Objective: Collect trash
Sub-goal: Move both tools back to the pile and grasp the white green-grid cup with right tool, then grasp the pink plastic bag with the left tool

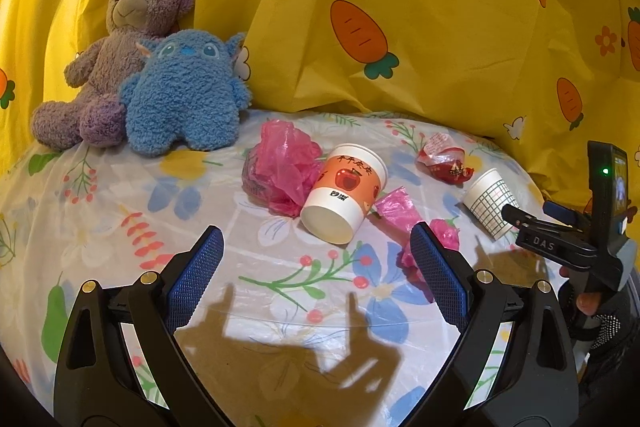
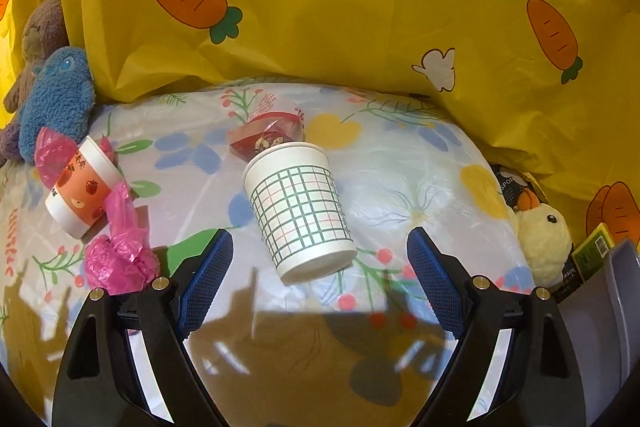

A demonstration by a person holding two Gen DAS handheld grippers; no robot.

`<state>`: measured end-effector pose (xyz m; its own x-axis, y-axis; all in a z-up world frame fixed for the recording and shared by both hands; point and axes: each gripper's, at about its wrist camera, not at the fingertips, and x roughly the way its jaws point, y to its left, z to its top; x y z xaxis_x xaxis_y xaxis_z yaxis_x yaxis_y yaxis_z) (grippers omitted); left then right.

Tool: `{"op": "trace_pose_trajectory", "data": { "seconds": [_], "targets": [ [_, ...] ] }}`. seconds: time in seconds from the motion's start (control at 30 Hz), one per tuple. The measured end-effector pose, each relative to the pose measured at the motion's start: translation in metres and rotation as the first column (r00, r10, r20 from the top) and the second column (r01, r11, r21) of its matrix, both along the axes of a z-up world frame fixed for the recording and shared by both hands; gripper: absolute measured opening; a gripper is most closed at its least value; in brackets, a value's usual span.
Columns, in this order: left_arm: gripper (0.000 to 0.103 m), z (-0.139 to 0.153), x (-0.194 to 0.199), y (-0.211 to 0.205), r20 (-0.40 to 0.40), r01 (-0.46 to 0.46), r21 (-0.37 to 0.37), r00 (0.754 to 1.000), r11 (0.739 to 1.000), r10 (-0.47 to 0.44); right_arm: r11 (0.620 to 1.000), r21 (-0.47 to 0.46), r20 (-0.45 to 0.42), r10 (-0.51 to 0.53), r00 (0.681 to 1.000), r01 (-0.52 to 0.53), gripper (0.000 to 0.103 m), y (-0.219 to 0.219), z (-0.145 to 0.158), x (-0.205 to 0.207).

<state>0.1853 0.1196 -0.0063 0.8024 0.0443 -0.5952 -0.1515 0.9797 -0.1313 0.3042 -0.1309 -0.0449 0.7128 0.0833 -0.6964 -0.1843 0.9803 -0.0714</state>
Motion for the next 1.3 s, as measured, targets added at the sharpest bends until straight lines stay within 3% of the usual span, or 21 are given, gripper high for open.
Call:
{"op": "trace_pose_trajectory", "data": {
  "seconds": [0.17, 0.27, 0.33, 0.57, 0.9, 0.97, 1.13, 1.3],
  "targets": [
    [0.093, -0.007, 0.006, -0.007, -0.025, 0.049, -0.020, 0.998, 0.999, -0.050, 1.000, 0.009, -0.031, 0.006, 1.000, -0.006, 0.081, 0.003, -0.007, 0.014],
    [0.093, -0.011, 0.010, -0.011, -0.036, 0.066, -0.025, 0.997, 0.997, -0.067, 1.000, 0.020, -0.060, 0.006, 0.998, -0.005, 0.072, 0.001, -0.015, 0.022],
    [0.093, -0.012, 0.012, -0.015, -0.041, 0.084, -0.021, 0.996, 0.996, -0.084, 1.000, 0.027, -0.085, 0.011, 0.996, -0.009, 0.061, 0.002, -0.022, 0.026],
    [0.093, -0.020, 0.023, -0.038, -0.073, 0.155, -0.015, 0.985, 0.988, -0.155, 0.999, 0.052, -0.047, 0.012, 0.999, -0.010, 0.057, -0.003, -0.019, 0.016],
    [0.089, -0.039, 0.064, -0.089, -0.168, 0.235, -0.026, 0.957, 0.972, -0.235, 0.996, 0.091, 0.059, 0.015, 0.998, -0.021, 0.057, -0.030, 0.023, -0.032],
    [0.082, -0.047, 0.075, -0.096, -0.201, 0.230, -0.016, 0.953, 0.973, -0.229, 0.996, 0.089, 0.077, 0.010, 0.997, -0.017, 0.057, -0.037, 0.030, -0.044],
    [0.049, -0.068, 0.086, -0.102, -0.260, 0.236, -0.040, 0.936, 0.971, -0.239, 0.995, 0.094, 0.132, 0.009, 0.991, -0.021, 0.057, -0.053, 0.042, -0.075],
    [0.036, -0.070, 0.082, -0.104, -0.251, 0.239, -0.039, 0.937, 0.970, -0.241, 0.993, 0.114, 0.152, -0.001, 0.988, -0.017, 0.057, -0.065, 0.048, -0.094]
  ]
}}
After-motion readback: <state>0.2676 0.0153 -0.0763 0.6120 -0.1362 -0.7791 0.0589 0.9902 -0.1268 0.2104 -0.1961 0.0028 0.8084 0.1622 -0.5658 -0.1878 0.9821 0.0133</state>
